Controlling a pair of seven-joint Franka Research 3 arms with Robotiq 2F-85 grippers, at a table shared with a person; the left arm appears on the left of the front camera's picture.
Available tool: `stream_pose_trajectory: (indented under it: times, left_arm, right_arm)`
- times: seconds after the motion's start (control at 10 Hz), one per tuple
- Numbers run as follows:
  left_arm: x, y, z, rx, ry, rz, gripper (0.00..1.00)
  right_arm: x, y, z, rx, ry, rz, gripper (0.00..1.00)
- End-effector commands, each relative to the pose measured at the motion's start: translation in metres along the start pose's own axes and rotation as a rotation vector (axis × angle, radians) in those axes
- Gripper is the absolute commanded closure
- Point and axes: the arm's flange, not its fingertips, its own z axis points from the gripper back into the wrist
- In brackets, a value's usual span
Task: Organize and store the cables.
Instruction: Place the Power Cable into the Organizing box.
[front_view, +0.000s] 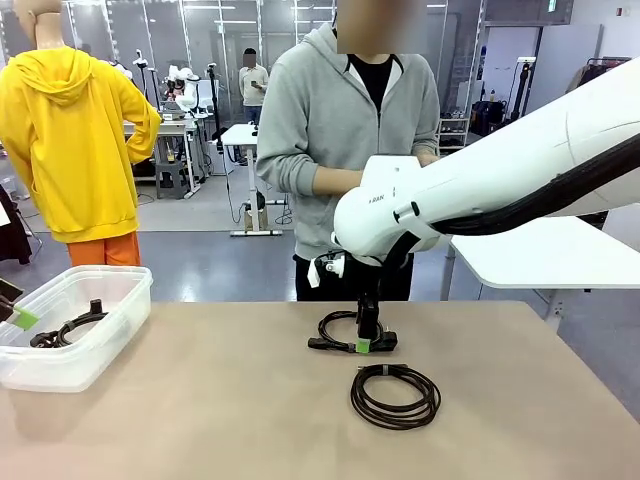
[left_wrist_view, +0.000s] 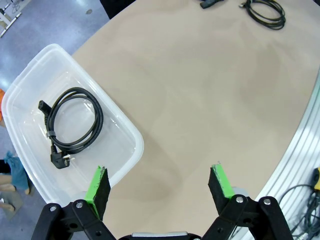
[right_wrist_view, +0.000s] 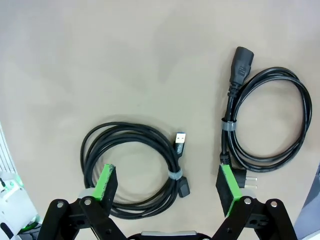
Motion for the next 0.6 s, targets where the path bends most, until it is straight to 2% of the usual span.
stream_pose_trajectory:
  times: [0.0, 0.5]
  left_arm:
    - [0.001, -0.001, 0.0, 0.007, 0.004, 0.007, 0.0]
    - [0.001, -0.001, 0.0, 0.007, 0.004, 0.007, 0.0]
  right_arm:
    - [0.015, -0.021, -0.022, -0.032, 0.006, 0.008, 0.0]
    - [0.023, -0.053, -0.056, -0.035, 0.045, -0.012, 0.0]
